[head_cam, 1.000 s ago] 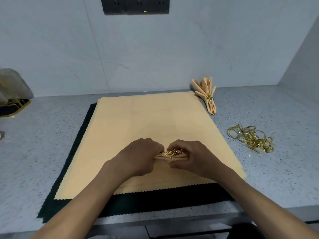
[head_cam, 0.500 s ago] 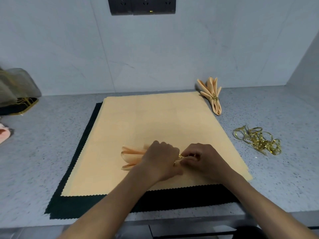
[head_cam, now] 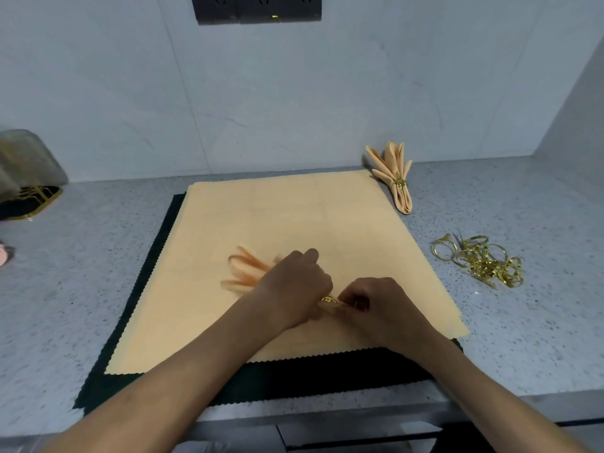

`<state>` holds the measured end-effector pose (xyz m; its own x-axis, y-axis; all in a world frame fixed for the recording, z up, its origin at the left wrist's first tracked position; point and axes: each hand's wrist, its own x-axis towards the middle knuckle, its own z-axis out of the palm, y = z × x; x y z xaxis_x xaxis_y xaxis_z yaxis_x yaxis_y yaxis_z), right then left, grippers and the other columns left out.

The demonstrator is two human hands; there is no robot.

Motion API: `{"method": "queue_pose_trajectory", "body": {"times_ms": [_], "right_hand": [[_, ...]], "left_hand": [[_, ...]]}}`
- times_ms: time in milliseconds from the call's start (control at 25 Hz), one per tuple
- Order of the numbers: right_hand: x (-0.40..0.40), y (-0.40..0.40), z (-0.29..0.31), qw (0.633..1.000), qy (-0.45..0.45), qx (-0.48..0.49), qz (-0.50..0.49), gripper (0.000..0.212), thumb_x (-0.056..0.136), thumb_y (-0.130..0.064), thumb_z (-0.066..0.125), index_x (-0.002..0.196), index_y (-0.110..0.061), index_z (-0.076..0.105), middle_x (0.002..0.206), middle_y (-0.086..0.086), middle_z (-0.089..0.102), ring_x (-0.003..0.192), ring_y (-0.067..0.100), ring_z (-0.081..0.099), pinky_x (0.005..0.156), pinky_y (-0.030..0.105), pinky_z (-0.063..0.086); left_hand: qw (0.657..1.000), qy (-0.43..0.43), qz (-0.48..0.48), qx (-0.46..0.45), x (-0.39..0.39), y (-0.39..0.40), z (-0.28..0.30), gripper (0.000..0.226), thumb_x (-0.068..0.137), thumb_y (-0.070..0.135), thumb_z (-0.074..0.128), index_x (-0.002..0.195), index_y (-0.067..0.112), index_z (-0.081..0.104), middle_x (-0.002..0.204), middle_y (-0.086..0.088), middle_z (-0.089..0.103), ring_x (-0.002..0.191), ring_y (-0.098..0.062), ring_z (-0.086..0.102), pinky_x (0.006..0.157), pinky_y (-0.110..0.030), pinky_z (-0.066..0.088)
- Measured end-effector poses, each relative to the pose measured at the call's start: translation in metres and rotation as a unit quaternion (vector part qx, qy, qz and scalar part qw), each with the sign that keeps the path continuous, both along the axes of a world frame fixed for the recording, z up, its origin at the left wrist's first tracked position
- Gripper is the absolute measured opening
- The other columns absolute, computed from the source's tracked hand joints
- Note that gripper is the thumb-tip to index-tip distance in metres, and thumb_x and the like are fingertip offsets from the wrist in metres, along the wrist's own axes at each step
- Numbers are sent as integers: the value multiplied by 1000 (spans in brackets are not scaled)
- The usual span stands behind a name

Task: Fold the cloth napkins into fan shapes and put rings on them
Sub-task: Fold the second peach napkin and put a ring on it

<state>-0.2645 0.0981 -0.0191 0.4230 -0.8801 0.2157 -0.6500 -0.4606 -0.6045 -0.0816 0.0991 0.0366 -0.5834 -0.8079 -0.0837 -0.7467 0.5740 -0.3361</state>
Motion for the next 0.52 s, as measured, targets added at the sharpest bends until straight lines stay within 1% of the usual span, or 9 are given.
{"method": "queue_pose_trajectory", "body": {"times_ms": [120,200,280,320,360,400,440,480,520], "right_hand": [[4,19,4,999,-8,23,-39,21,87,-48,68,77,-29,69,72,-15,65,74,0,60,63,13,45],[8,28,8,997,-25,35,-69,19,86,-40,72,71,-29,66,68,-12,65,69,2,60,60,14,45],[13,36,11,993,-46,54,-90,21,84,-30,76,66,-27,65,62,-9,65,62,5,61,56,16,46],[15,41,12,992,-57,59,-99,23,83,-28,76,63,-25,65,58,-8,64,57,7,61,53,17,46],[17,47,12,990,-64,59,-110,24,81,-28,76,61,-23,64,56,-7,64,54,9,60,51,18,46],[20,54,12,989,-68,57,-122,26,80,-29,76,59,-23,63,55,-8,63,53,9,59,51,19,46],[23,61,11,987,-69,53,-132,26,80,-31,76,59,-24,62,55,-10,63,53,8,59,51,18,45],[26,69,10,987,-74,49,-136,26,81,-33,75,60,-25,61,57,-11,62,56,7,60,51,17,45],[31,75,9,987,-78,47,-132,26,82,-36,74,62,-26,61,58,-12,63,59,6,60,54,18,46]], "left_hand": [[996,-68,-34,-46,-1,-3,1,13,92,27,57,100,23,66,97,3,68,114,-23,43,96,-37,32],[994,-80,-49,-50,0,-5,4,13,90,25,58,101,25,65,98,7,67,117,-23,44,106,-42,27],[994,-55,-82,-51,8,-7,2,29,85,30,65,113,27,64,111,6,67,122,-25,45,115,-52,16],[993,-15,-89,-70,15,-5,0,44,78,35,71,121,26,62,120,3,65,125,-28,46,115,-58,16],[991,55,-70,-99,23,0,-5,59,71,40,76,126,24,61,128,-1,62,127,-29,47,114,-61,22],[980,147,-28,-128,31,11,-12,66,69,43,77,129,23,60,132,-4,59,127,-29,48,111,-61,30],[955,258,30,-146,37,25,-20,61,72,41,74,128,22,60,131,-3,58,123,-27,49,106,-55,38],[911,370,102,-149,40,42,-27,48,78,33,71,123,20,61,123,0,60,115,-22,52,98,-45,44],[858,462,183,-126,41,56,-34,34,83,26,68,115,21,62,110,5,62,103,-14,54,87,-36,47]]}}
